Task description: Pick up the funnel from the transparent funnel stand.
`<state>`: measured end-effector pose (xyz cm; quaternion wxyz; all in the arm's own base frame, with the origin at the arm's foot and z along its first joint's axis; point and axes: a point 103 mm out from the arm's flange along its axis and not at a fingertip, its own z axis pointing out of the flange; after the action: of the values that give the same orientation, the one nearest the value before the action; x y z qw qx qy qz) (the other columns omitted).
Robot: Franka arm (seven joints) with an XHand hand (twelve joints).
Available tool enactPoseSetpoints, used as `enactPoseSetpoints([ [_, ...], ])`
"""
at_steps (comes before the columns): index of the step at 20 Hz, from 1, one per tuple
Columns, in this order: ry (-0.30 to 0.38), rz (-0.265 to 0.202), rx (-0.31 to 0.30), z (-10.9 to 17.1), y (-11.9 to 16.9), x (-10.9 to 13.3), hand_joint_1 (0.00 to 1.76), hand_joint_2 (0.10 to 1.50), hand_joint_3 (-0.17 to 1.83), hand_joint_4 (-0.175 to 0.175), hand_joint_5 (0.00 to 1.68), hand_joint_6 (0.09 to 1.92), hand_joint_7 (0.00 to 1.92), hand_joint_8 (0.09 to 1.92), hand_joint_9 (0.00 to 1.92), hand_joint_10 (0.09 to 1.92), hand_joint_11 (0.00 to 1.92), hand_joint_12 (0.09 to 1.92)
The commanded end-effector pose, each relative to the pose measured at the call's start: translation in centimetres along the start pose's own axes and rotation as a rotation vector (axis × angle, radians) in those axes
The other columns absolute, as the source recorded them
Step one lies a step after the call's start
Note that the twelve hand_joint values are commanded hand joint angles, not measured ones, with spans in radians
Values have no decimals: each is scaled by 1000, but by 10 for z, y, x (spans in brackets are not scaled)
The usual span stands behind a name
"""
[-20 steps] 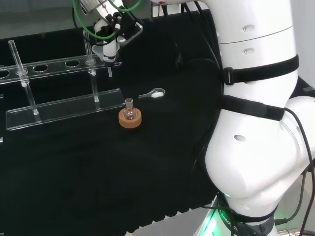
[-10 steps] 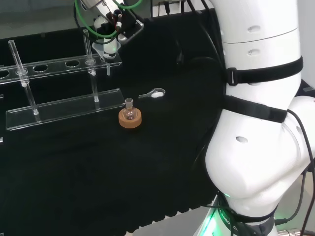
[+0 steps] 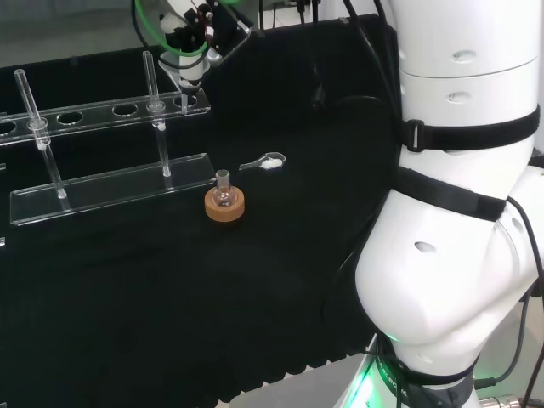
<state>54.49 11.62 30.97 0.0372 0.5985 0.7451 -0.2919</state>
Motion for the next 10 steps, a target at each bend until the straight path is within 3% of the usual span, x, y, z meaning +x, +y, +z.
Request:
enactPoseSetpoints([
  [1, -35, 37, -9, -14, -18, -12, 934, 707, 663, 12, 759, 709, 771, 770, 1083, 472, 596, 1257],
  [10, -75, 95, 8, -38, -66, -34, 949, 706, 668, 20, 780, 732, 783, 779, 1108, 481, 619, 1245],
])
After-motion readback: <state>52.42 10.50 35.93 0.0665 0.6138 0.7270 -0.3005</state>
